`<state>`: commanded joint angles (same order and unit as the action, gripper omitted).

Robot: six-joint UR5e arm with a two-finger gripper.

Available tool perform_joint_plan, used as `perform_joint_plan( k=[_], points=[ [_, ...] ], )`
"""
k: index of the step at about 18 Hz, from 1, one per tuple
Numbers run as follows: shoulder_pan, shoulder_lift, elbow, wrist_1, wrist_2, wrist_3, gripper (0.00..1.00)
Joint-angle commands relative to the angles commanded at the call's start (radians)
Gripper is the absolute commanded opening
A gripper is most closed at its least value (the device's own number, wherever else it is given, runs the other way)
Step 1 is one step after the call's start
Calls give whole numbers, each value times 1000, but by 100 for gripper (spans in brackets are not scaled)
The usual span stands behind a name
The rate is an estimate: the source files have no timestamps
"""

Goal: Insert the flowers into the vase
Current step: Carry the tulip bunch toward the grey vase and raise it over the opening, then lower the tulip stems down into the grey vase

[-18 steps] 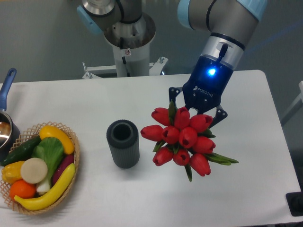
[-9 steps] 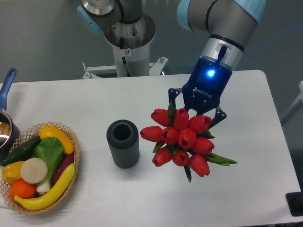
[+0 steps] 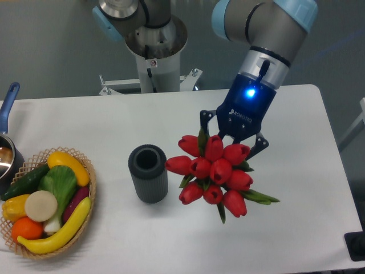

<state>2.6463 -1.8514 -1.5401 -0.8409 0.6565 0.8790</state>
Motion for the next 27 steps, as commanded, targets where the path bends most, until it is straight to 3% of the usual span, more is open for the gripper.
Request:
perform_joint_plan(
  k=[2,6,10,14,17,23,27],
  points=[
    [-12,-12,-5,34,0,0,24],
    [-19,-14,-24,39,-12,0,27],
    [-5,1,-52,39,-162,-20,28],
    [4,44,-94,39,-199,-20,30],
    [20,58,-109,39,-320,-14,31],
    [24,89,-178,40,-454,44,31],
    [15,98,-222,40,-472,106,31]
  ],
)
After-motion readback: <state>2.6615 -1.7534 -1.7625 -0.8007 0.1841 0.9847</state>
